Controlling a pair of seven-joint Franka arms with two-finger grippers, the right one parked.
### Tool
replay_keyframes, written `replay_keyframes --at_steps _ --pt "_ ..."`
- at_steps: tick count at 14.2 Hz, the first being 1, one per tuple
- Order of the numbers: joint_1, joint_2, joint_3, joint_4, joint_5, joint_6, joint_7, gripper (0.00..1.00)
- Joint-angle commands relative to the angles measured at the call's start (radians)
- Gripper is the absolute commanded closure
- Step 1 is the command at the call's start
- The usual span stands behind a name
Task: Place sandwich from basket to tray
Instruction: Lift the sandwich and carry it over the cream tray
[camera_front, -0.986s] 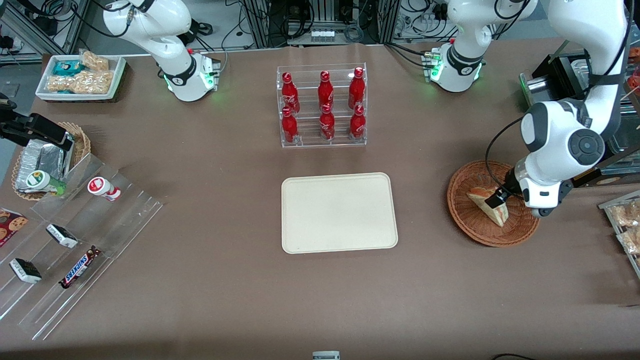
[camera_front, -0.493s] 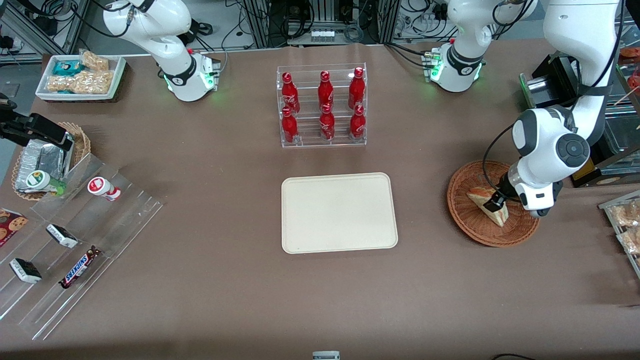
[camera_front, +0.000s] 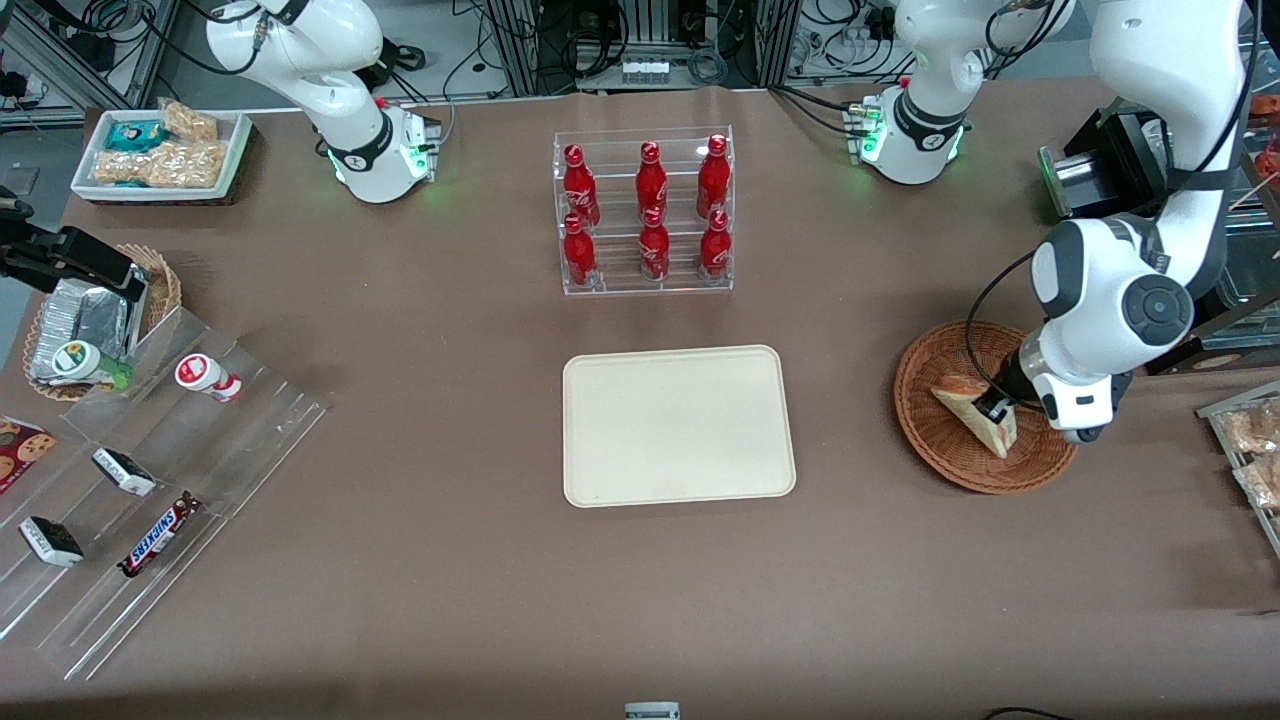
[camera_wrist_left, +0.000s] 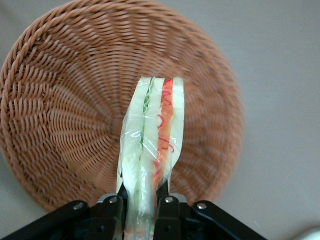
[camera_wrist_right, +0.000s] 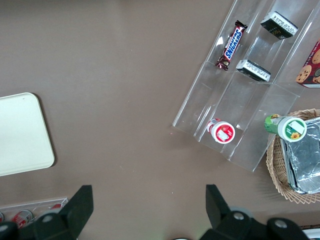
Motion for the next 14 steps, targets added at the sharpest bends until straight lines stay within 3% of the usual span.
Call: replay_keyframes --at_steps 1,8,14 --pt "-0.094 0.083 -0.010 0.206 -0.011 -0.141 -0.006 0.91" --pt "-0.401 0.293 -0.021 0.417 -0.073 -0.063 -0.018 0.92" --pt "-0.550 0.365 -0.021 0.420 -0.073 0.126 -0.018 0.92"
